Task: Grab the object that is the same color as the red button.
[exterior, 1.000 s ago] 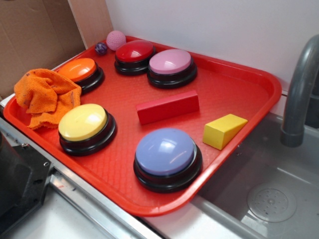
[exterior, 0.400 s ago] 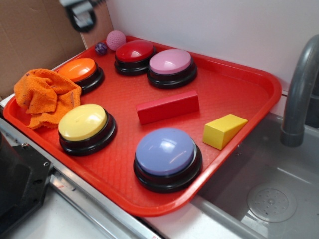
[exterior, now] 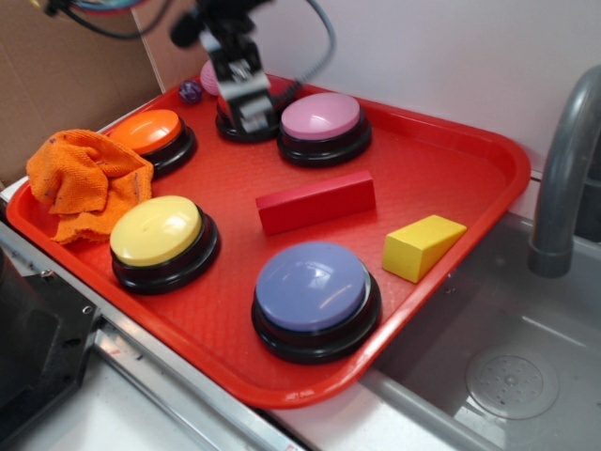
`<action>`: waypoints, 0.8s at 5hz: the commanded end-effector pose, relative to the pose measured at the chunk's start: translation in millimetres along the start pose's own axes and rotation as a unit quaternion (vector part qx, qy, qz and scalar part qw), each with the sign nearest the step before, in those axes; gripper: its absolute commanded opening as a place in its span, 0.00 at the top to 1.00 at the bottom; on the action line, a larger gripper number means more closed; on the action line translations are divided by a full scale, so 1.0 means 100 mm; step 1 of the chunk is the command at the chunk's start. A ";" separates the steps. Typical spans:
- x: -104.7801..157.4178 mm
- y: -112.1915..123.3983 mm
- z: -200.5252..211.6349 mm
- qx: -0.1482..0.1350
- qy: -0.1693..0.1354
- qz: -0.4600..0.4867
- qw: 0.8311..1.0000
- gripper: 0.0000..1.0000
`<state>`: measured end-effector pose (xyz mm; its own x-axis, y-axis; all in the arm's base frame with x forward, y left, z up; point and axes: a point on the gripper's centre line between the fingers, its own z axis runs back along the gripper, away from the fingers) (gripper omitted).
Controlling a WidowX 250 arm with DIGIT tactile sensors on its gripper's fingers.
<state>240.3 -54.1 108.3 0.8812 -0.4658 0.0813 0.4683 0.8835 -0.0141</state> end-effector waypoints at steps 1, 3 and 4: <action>0.21 -0.02 -0.43 -0.009 -0.009 0.006 1.000 0.00; 0.22 -0.07 -0.70 -0.014 -0.003 0.030 0.999 0.00; 0.22 -0.08 -0.77 -0.017 -0.003 0.034 0.999 0.00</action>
<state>257.1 -68.6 26.4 0.9166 -0.3962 0.0539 0.3990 0.9151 -0.0581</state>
